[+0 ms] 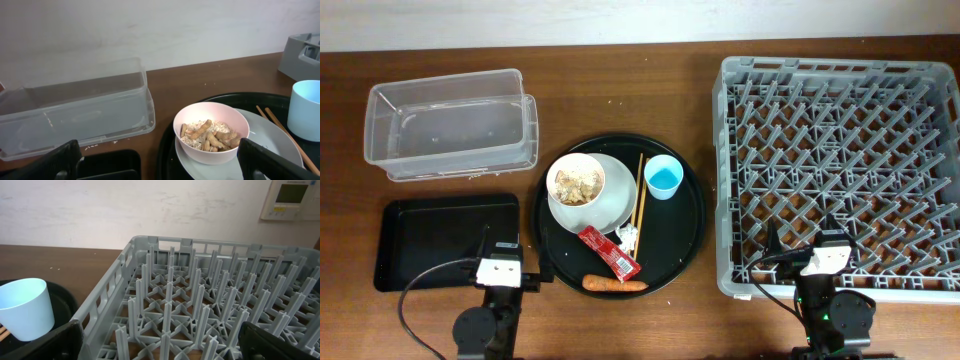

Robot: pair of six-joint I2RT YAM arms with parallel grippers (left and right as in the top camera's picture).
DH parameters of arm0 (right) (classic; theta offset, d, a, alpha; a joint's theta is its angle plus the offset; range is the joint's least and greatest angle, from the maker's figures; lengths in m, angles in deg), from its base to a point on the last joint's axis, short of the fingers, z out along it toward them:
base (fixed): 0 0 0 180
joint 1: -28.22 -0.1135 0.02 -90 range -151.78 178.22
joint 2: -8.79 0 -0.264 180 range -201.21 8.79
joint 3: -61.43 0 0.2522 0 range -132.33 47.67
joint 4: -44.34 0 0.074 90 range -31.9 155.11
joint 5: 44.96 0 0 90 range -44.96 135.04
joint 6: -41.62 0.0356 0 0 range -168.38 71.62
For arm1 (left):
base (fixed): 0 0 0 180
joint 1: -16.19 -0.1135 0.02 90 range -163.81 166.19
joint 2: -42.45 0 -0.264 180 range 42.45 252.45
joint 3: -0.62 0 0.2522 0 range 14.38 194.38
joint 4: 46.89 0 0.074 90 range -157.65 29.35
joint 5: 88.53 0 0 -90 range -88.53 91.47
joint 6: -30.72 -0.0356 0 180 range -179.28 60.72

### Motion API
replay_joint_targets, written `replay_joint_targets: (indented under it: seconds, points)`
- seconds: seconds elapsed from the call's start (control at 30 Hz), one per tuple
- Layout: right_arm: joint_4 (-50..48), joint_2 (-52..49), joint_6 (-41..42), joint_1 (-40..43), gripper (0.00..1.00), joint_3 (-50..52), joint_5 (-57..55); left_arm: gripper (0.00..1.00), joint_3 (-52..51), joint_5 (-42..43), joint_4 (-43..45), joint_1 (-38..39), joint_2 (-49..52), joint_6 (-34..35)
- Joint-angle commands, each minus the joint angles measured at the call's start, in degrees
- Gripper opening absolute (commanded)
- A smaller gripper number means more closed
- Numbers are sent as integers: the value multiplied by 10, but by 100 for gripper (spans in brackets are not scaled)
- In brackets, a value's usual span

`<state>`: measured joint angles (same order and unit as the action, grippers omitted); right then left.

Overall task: Sort waste into correct bins and load items into the dishwasher rack
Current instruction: 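Move the left gripper toward the red sauce packet on the tray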

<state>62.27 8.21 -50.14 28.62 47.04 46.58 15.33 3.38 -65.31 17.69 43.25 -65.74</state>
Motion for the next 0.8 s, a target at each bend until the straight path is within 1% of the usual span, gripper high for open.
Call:
replay_joint_targets:
  seconds: [0.0,0.2,0.3,0.37,0.4,0.43,0.53,0.6,0.67,0.77]
  points:
    - [1,3,-1,3,98,3,6,99,-4,0,3,2,-5,-9]
    - [1,3,0,3,98,3,6,99,-4,4,5,2,-5,-9]
    - [-1,3,23,3,98,3,6,99,-4,39,15,2,-5,-4]
    - [2,2,47,3,98,-13,6,99,-2,43,12,2,-4,37]
    - [6,0,56,3,98,-24,6,99,2,44,7,2,-4,44]
    - [17,-3,57,3,98,-38,6,99,9,43,1,2,-1,45]
    - [98,-28,57,3,98,-109,5,99,59,43,-40,2,33,45]
    - [148,-74,57,3,98,-173,6,99,108,44,-62,2,88,45]
    - [202,-137,57,3,98,-236,9,99,178,44,-97,2,173,56]
    - [250,-233,56,3,98,-308,77,99,272,93,-153,2,289,61]
